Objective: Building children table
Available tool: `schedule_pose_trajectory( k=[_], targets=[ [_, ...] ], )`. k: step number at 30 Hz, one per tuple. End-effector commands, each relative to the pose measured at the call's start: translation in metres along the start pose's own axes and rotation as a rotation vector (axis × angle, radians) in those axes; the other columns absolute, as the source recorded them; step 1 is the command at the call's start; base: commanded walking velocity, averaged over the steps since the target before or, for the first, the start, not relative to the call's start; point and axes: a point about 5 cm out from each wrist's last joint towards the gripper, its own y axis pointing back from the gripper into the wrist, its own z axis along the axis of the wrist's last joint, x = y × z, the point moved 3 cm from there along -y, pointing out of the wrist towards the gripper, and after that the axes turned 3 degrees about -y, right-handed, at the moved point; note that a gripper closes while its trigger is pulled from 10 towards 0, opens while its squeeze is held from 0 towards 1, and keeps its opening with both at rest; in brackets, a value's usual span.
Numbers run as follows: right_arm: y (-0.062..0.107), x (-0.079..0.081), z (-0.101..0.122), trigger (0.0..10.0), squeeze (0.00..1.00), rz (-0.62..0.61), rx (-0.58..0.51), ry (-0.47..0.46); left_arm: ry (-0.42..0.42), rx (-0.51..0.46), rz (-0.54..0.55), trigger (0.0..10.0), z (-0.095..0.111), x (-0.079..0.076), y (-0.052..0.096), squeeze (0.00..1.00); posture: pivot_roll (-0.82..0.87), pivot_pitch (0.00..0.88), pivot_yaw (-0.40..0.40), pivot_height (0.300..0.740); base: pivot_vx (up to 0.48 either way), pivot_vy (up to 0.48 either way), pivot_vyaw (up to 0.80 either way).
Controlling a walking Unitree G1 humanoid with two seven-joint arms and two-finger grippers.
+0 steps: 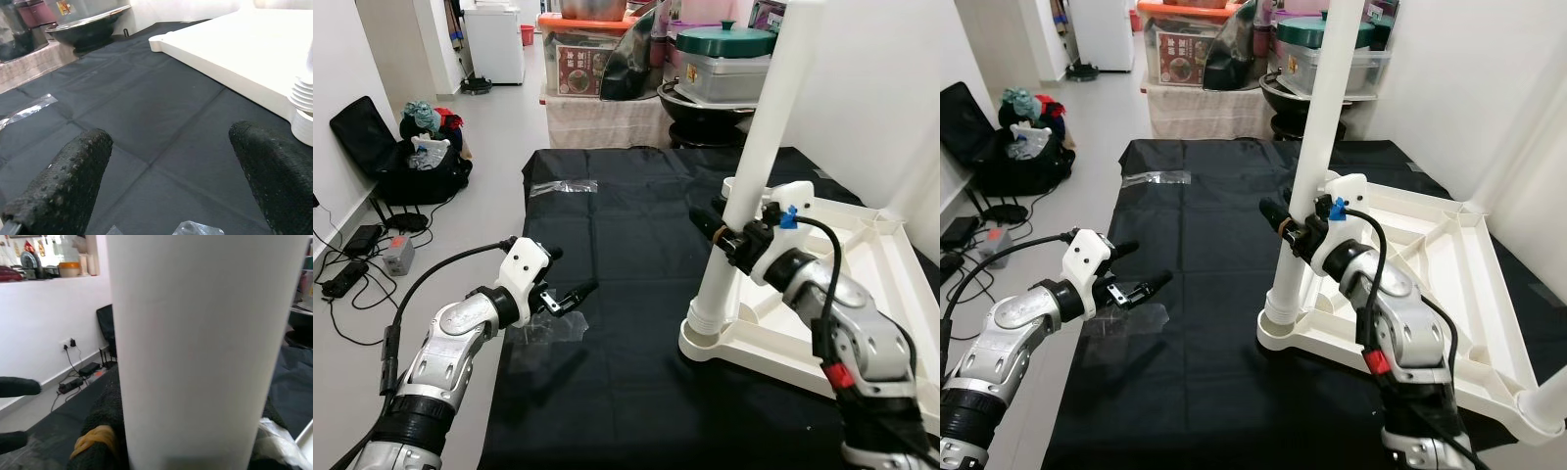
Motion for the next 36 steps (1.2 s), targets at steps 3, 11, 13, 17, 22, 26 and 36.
schedule_pose_trajectory(
  k=[3, 11, 13, 17, 22, 26, 36],
  targets=[
    [0.008, 0.006, -0.006, 0.0, 0.00, 0.037, 0.006, -0.016, -0.013, 0.009, 0.006, 10.0, -0.001, 0.002, -0.001, 0.00, 0.05, 0.000, -0.035, 0.740, 0.000, 0.000, 0.00],
    [0.013, 0.006, -0.009, 0.0, 0.00, 0.036, 0.014, -0.024, -0.014, 0.011, 0.013, 10.0, -0.001, 0.004, -0.001, 0.00, 0.05, 0.000, -0.031, 0.740, 0.000, 0.000, 0.00],
    [0.015, 0.007, -0.010, 0.0, 0.00, 0.033, 0.014, -0.029, -0.013, 0.011, 0.015, 10.0, -0.001, 0.005, 0.000, 0.00, 0.05, 0.000, -0.030, 0.740, 0.000, 0.000, 0.00],
    [0.018, 0.009, -0.013, 0.0, 0.00, 0.031, 0.016, -0.040, -0.011, 0.011, 0.016, 10.0, -0.001, 0.005, -0.001, 0.00, 0.05, 0.000, -0.026, 0.740, 0.000, 0.000, 0.00],
    [0.020, 0.011, -0.010, 0.0, 0.00, 0.072, -0.009, -0.029, -0.007, 0.010, 0.013, 10.0, -0.001, 0.005, -0.003, 0.00, 0.04, 0.000, -0.019, 0.740, 0.000, 0.000, 0.00],
    [0.020, 0.015, -0.002, 0.0, 0.00, 0.124, -0.043, -0.023, -0.005, 0.011, 0.017, 10.0, -0.001, 0.006, -0.003, 0.00, 0.04, 0.000, -0.025, 0.740, 0.000, 0.000, 0.00],
    [0.006, 0.040, 0.008, 0.0, 0.00, 0.360, -0.077, -0.067, 0.006, 0.013, 0.027, 10.0, -0.002, 0.008, -0.003, 0.00, 0.06, 0.000, -0.034, 0.740, 0.000, 0.000, 0.00]
  ],
)
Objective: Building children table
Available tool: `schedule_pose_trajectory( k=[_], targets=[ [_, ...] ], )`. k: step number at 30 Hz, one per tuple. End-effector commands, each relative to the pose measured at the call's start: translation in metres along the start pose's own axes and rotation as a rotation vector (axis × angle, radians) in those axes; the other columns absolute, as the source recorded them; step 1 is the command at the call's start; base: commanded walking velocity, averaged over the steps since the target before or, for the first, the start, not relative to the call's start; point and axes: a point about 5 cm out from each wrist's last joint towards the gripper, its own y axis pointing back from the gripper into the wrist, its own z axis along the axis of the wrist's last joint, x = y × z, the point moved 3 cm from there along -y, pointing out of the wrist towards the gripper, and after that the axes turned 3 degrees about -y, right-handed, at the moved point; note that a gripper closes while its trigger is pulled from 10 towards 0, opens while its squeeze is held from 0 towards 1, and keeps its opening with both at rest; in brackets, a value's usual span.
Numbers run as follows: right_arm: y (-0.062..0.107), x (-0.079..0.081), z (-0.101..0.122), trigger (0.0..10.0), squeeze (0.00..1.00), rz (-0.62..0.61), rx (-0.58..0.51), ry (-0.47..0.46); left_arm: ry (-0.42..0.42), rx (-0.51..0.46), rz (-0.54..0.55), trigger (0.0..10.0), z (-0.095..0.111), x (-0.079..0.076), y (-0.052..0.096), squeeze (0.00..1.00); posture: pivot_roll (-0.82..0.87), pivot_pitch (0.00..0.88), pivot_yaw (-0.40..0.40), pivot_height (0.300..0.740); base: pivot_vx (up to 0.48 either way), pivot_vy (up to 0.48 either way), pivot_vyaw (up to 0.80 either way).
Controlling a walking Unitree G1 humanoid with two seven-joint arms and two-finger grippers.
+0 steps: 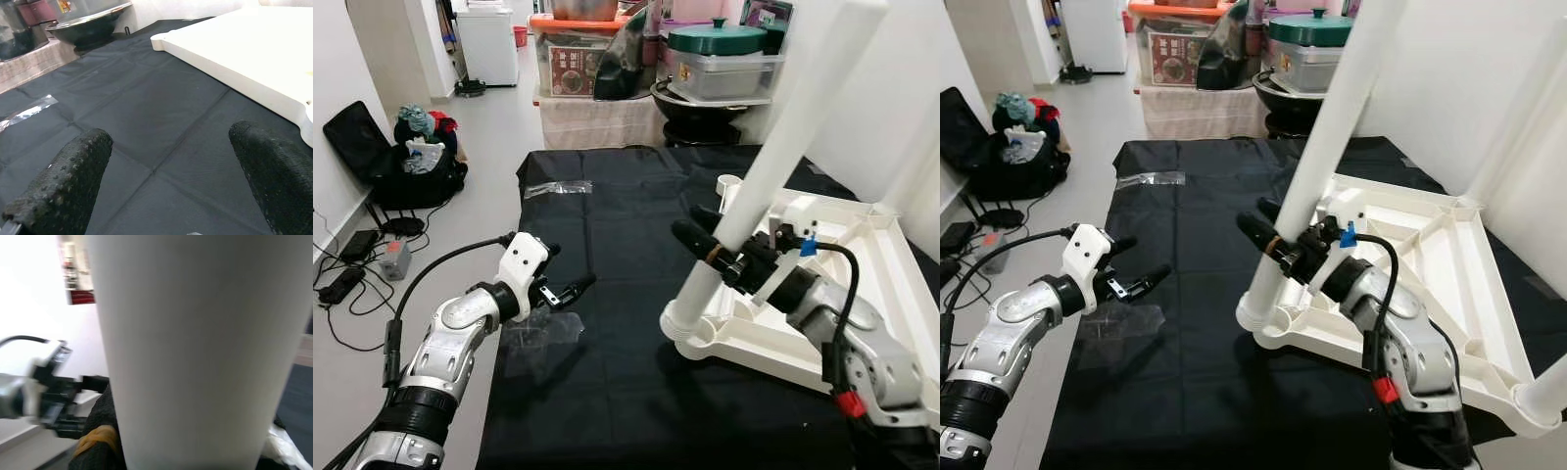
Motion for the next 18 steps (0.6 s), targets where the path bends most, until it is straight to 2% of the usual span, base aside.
schedule_pose_trajectory(
  k=[1, 4, 9, 16, 18],
  targets=[
    [-0.006, 0.005, -0.002, 0.0, 0.00, 0.075, 0.008, -0.017, -0.001, 0.005, 0.005, 10.0, -0.001, 0.002, 0.001, 0.00, 0.06, 0.000, -0.036, 0.740, 0.000, 0.000, 0.00],
    [-0.020, 0.012, -0.006, 0.0, 0.00, 0.189, 0.044, -0.021, -0.001, 0.003, 0.010, 10.0, 0.000, 0.001, 0.001, 0.00, 0.08, 0.000, -0.055, 0.740, 0.000, 0.000, 0.00],
    [-0.027, 0.007, -0.002, 0.0, 0.00, 0.195, 0.043, 0.005, -0.001, 0.006, 0.020, 10.0, -0.002, 0.003, 0.004, 0.00, 0.08, 0.000, -0.063, 0.740, 0.000, 0.000, 0.00],
    [-0.022, -0.008, 0.015, 0.0, 0.00, 0.167, 0.031, 0.071, 0.000, 0.012, 0.024, 10.0, -0.004, 0.002, 0.006, 0.00, 0.07, 0.000, -0.064, 0.740, 0.000, 0.000, 0.00],
    [-0.017, -0.018, 0.022, 0.0, 0.00, 0.135, 0.042, 0.118, 0.004, 0.010, 0.025, 10.0, -0.004, 0.001, 0.005, 0.00, 0.07, 0.000, -0.062, 0.740, 0.000, 0.000, 0.00]
  ],
)
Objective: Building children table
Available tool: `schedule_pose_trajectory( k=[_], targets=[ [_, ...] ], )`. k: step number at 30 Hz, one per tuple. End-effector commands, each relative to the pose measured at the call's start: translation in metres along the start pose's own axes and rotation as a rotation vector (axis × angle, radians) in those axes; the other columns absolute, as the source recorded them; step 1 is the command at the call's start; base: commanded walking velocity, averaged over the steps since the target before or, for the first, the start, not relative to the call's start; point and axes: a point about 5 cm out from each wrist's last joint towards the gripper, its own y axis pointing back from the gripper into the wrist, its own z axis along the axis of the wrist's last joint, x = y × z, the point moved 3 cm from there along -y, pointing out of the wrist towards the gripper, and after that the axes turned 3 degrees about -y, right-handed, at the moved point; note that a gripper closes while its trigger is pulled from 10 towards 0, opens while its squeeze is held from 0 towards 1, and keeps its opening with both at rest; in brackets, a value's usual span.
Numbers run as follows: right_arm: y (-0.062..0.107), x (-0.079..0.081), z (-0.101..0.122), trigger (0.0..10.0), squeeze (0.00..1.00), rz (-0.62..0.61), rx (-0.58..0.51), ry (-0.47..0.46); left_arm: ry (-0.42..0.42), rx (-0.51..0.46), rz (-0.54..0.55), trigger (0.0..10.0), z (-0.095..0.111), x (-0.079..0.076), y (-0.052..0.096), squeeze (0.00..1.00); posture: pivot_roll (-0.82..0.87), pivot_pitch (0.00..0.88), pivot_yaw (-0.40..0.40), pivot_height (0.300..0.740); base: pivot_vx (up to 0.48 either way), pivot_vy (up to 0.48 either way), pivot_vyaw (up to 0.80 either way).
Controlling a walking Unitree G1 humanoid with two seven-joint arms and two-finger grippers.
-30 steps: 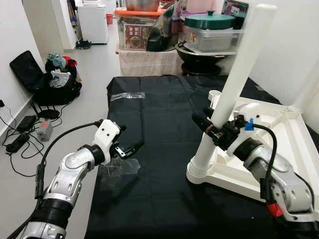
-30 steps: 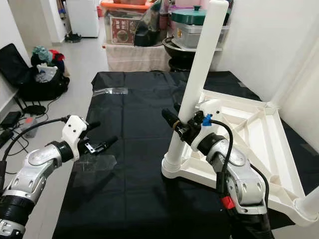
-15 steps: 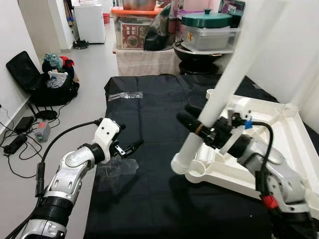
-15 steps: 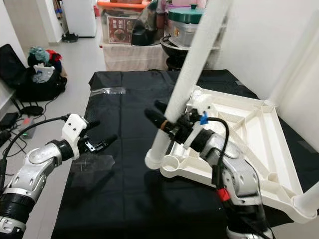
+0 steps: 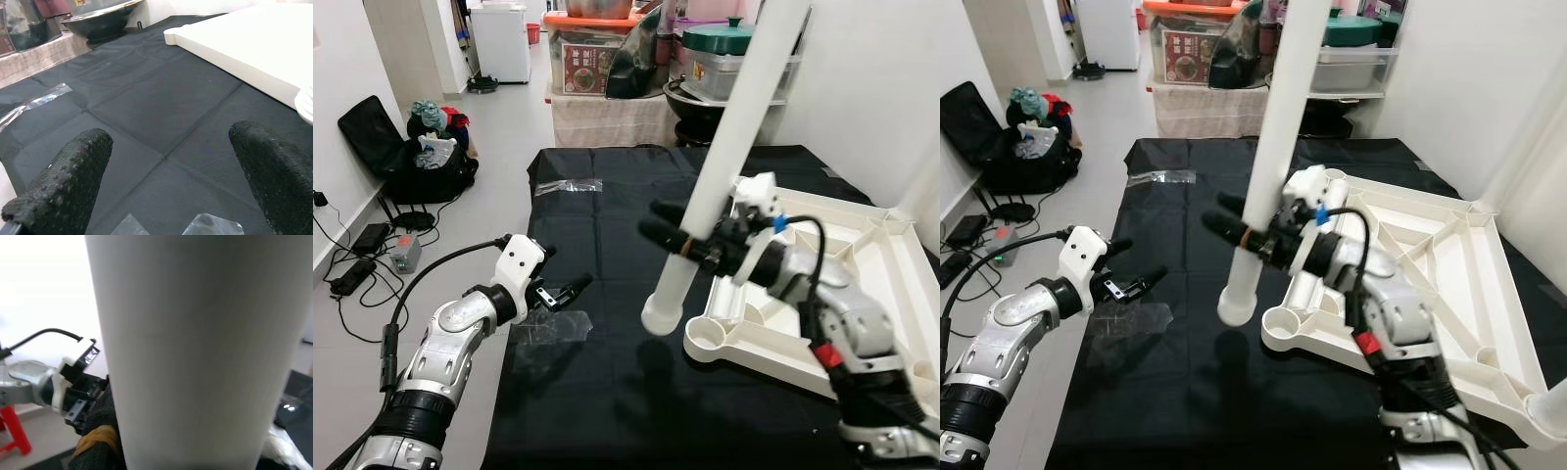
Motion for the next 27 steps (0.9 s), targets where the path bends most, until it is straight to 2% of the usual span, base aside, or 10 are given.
schedule_pose_trajectory(
  k=[1, 5, 8, 20, 27],
  targets=[
    [0.011, -0.013, 0.010, 0.0, 0.00, -0.040, 0.004, 0.062, -0.003, 0.001, 0.001, 10.0, -0.001, -0.001, 0.001, 0.00, 0.07, 0.000, -0.062, 0.740, 0.000, 0.000, 0.00],
    [0.024, -0.025, 0.015, 0.0, 0.00, -0.085, 0.038, 0.111, 0.001, 0.000, 0.000, 10.0, -0.001, -0.002, 0.000, 0.00, 0.06, 0.000, -0.056, 0.740, 0.000, 0.000, 0.00],
    [0.029, -0.026, 0.014, 0.0, 0.00, -0.088, 0.052, 0.116, 0.002, 0.000, -0.001, 10.0, -0.001, -0.002, -0.001, 0.00, 0.05, 0.000, -0.054, 0.740, 0.000, 0.000, 0.00],
    [0.022, -0.003, -0.020, 0.0, 0.00, -0.020, 0.085, 0.037, -0.003, 0.003, 0.005, 10.0, 0.000, 0.002, 0.000, 0.00, 0.07, 0.000, -0.055, 0.740, 0.000, 0.000, 0.00],
    [0.026, -0.004, -0.025, 0.0, 0.00, -0.030, 0.105, 0.038, -0.005, 0.006, 0.006, 10.0, -0.001, 0.003, 0.001, 0.00, 0.07, 0.000, -0.052, 0.740, 0.000, 0.000, 0.00]
  ],
)
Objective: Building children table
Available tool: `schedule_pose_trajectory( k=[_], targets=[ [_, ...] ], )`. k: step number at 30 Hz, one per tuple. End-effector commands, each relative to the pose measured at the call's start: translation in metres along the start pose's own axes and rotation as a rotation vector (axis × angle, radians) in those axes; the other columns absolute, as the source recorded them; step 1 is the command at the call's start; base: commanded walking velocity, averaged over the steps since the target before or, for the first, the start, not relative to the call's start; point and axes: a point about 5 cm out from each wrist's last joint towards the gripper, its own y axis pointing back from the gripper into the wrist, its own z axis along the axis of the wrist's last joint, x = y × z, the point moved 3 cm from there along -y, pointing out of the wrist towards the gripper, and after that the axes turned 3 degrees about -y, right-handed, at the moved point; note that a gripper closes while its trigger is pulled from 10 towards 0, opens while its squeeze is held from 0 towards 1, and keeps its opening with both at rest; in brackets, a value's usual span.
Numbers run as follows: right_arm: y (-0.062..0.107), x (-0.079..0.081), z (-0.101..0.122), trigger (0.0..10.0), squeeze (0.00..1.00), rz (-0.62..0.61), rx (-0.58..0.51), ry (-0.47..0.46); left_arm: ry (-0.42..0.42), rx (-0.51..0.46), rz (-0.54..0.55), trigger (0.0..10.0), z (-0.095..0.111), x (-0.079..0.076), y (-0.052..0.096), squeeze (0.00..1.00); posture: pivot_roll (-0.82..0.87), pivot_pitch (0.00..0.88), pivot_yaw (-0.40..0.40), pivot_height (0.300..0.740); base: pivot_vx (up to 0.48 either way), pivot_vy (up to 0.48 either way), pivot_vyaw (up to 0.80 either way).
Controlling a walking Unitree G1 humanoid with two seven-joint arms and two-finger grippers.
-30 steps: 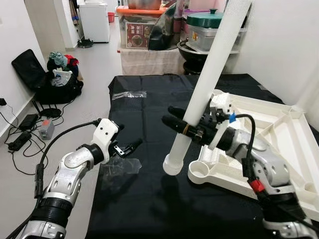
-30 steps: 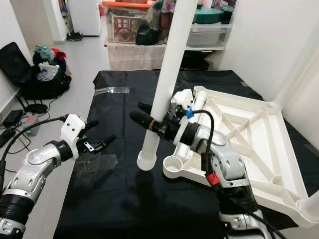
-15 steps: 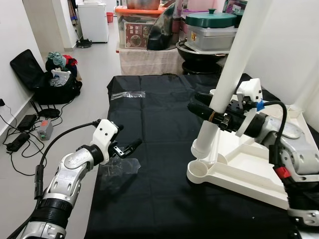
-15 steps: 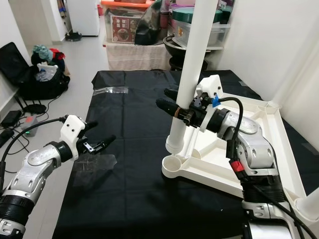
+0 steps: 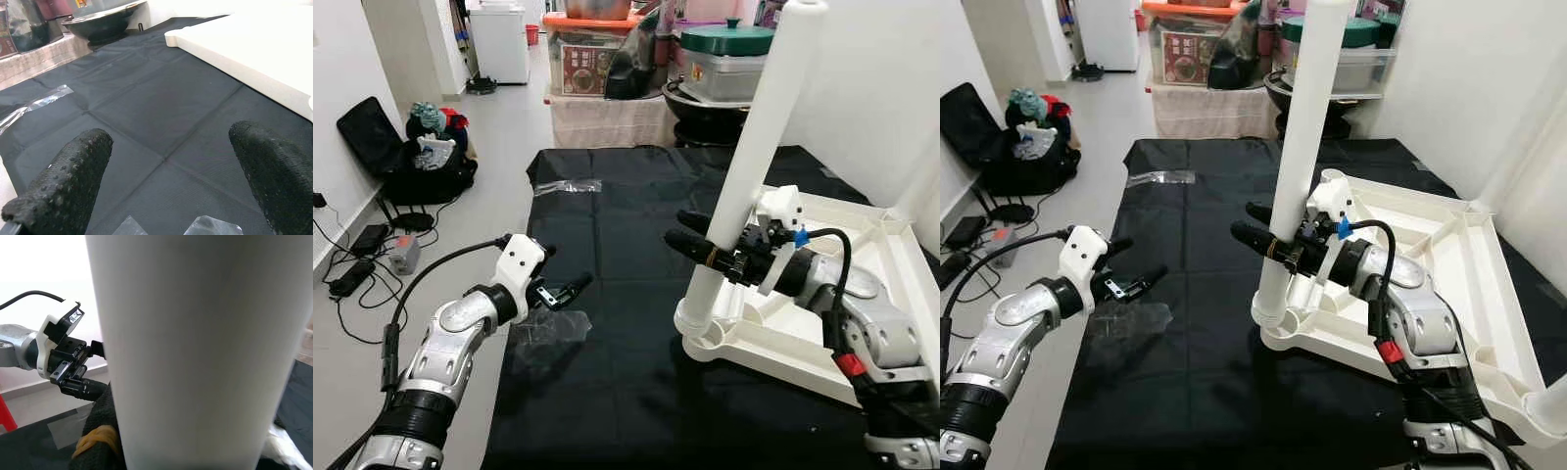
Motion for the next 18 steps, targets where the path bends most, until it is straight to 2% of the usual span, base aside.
schedule_pose_trajectory(
  k=[1, 11, 18],
  targets=[
    [0.004, 0.002, -0.008, 0.0, 0.00, 0.002, 0.035, 0.001, -0.008, 0.008, -0.001, 10.0, -0.001, 0.002, 0.002, 0.00, 0.07, 0.000, -0.050, 0.740, 0.000, 0.000, 0.00],
    [0.019, -0.004, -0.012, 0.0, 0.00, -0.036, 0.068, 0.007, -0.007, 0.009, -0.011, 10.0, -0.001, 0.001, -0.001, 0.00, 0.06, 0.000, -0.042, 0.740, 0.000, 0.000, 0.00],
    [0.019, 0.001, -0.015, 0.0, 0.00, -0.024, 0.070, -0.012, -0.005, 0.008, -0.015, 10.0, -0.002, -0.001, -0.002, 0.00, 0.06, 0.000, -0.040, 0.740, 0.000, 0.000, 0.00]
  ],
)
